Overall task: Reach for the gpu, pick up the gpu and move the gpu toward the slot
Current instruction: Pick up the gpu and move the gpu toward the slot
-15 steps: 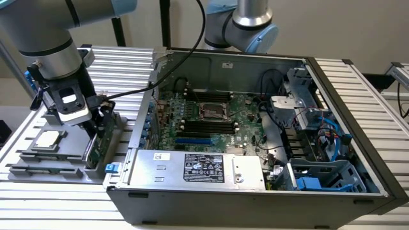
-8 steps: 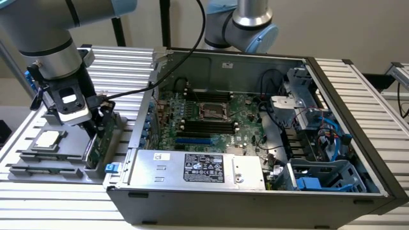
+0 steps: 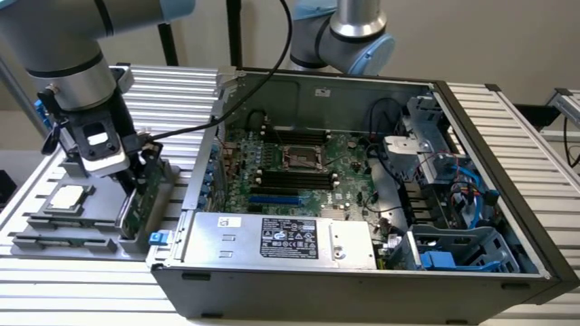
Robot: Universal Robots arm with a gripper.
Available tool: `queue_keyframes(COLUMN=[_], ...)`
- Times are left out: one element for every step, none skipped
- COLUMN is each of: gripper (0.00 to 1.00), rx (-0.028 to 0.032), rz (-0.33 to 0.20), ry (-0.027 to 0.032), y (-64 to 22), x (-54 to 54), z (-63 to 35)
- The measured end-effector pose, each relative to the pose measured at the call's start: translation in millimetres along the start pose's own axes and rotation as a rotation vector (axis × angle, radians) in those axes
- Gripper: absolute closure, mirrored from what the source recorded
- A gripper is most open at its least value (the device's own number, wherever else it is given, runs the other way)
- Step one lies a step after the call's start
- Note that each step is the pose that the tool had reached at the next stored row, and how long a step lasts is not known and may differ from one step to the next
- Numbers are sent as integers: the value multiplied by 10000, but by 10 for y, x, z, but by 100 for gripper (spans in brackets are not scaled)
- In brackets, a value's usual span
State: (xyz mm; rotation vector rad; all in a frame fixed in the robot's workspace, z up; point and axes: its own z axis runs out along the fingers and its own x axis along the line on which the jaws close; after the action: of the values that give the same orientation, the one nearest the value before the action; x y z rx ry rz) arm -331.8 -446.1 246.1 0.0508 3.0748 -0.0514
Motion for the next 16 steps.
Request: queue_keyframes(gripper=[74, 74, 74, 74, 74, 74, 74, 74, 74, 74, 74, 74, 74, 74, 74, 74], rx=[-4, -11, -18, -25, -30, -35, -42, -47, -51, -56, -59, -63, -68, -71, -74, -76], rz=[0, 0, -1, -1, -1, -2, -3, -3, -5, -5, -6, -6, -7, -7, -8, -9], ry=[19, 42, 67, 91, 117, 144, 175, 206, 240, 272, 302, 330, 356, 384, 413, 441], y=[-1, -3, -4, -5, -7, -8, -10, -11, -13, -14, -16, -17, -18, -19, -20, -22], x=[-4, -9, -15, -20, -26, -32, -39, -45, -51, -57, -62, -67, -73, -79, -86, -93], z=[-9, -18, -27, -36, -45, -56, -68, -79, -90, -102, -117, -134, -156, -180, -207, -236])
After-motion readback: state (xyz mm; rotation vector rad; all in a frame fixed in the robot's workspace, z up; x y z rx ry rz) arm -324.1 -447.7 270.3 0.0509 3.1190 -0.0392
